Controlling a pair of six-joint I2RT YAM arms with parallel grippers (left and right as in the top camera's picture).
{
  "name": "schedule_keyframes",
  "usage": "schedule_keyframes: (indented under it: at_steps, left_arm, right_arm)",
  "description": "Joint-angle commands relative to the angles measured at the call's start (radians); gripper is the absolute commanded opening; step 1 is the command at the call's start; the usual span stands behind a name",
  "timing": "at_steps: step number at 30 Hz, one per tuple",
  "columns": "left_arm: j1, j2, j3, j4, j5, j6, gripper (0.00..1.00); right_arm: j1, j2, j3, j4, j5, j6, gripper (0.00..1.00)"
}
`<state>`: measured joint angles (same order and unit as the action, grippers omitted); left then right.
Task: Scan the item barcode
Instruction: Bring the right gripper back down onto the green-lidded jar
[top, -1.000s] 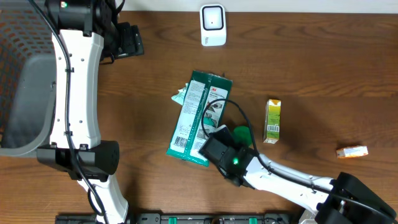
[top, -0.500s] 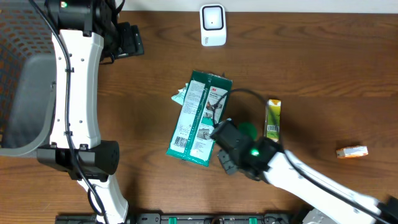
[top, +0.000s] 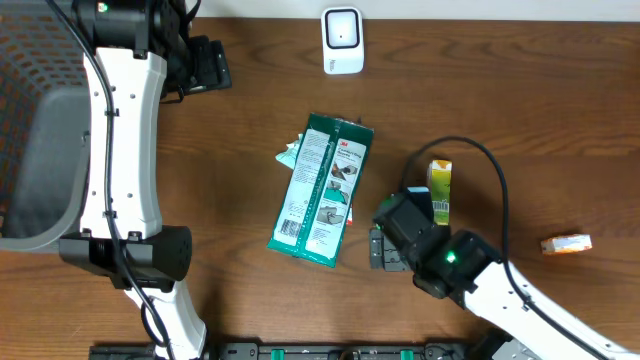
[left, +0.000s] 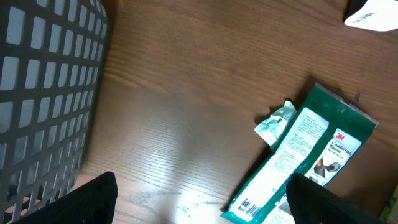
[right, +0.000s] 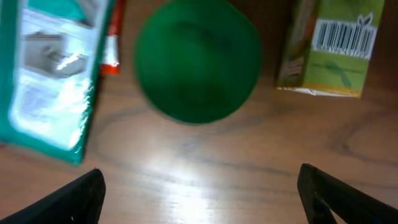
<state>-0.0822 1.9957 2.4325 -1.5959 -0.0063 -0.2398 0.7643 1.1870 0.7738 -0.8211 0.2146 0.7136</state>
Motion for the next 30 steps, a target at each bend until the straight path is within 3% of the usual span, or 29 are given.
schedule_keyframes:
  at_steps: [1, 10, 21, 30]
  left_arm:
    - [0.0, -0.017, 0.0, -0.004, -0.003, -0.01, 0.87]
    - [0.0, -0.017, 0.0, -0.004, -0.003, -0.01, 0.87]
    - [0.0, -0.017, 0.0, -0.004, -0.003, -0.01, 0.87]
    - [0.0, -0.017, 0.0, -0.004, -0.003, -0.01, 0.87]
  right_arm:
    - [-0.003, 0.009, -0.093, 0.1, 0.072, 0.071, 0.95]
    - [-0.003, 0.01, -0.284, 0.469, 0.077, -0.09, 0.89]
    - [-0.004, 0.016, -0.35, 0.597, 0.158, -0.128, 0.81]
    - [-0.005, 0.124, -0.359, 0.712, 0.199, -0.143, 0.85]
